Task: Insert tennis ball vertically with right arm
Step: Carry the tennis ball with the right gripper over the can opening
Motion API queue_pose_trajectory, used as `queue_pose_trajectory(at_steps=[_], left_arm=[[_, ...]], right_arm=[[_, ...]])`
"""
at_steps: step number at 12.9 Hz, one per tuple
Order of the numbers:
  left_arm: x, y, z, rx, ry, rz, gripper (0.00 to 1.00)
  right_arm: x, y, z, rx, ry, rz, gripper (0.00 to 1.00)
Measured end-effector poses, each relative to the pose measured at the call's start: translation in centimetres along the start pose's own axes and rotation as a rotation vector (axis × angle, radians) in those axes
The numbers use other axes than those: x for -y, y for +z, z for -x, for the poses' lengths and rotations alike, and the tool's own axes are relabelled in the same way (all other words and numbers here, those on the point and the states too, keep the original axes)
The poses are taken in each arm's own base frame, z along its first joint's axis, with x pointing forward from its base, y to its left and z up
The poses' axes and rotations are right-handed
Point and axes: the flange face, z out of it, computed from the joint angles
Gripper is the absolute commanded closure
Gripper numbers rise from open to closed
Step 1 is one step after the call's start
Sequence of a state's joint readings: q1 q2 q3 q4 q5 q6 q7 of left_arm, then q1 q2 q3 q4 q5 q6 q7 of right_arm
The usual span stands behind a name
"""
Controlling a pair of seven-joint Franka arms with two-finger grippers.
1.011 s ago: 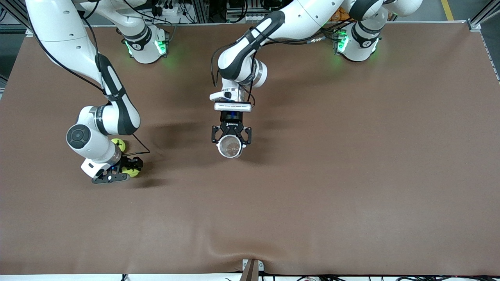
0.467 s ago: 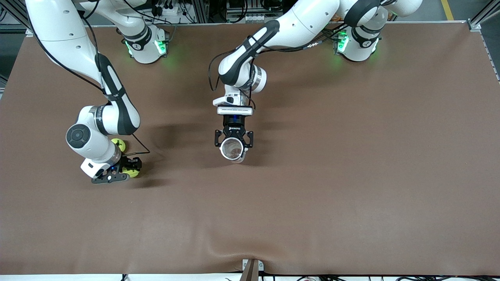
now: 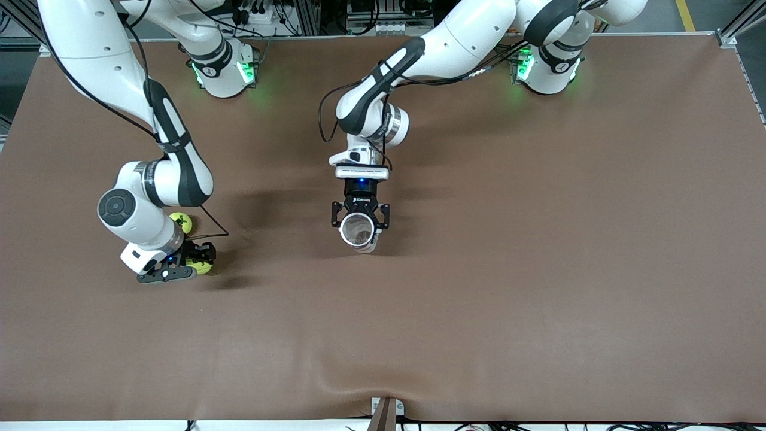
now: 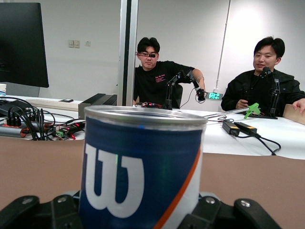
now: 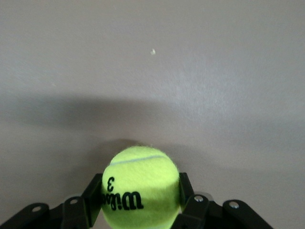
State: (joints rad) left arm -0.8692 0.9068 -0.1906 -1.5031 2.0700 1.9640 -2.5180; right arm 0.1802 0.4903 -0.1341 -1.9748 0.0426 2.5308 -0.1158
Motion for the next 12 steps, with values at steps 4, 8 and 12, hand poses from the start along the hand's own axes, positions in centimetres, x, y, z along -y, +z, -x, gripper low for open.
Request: queue_pose_trajectory(at_steps=[4,8,12], left_arm=[[0.2,0.1,0.6,-0.009,0.010,-0.004,0.36],[0.3,0.0,0.7,-0.016,0.012,-0.003,0.32],[0.3,0.1,0.7,-0.017,0.011,-0.003,0.29]], right_arm=[[0.4,-5.7,-2.2,0.025,-0.009,-0.015,0.89],[1.1,-10.0,-4.4,0.050,0.061,-0.021,0.89],[5.5,-16.6,-7.0,0.051,0.134,-0.026,0.89]])
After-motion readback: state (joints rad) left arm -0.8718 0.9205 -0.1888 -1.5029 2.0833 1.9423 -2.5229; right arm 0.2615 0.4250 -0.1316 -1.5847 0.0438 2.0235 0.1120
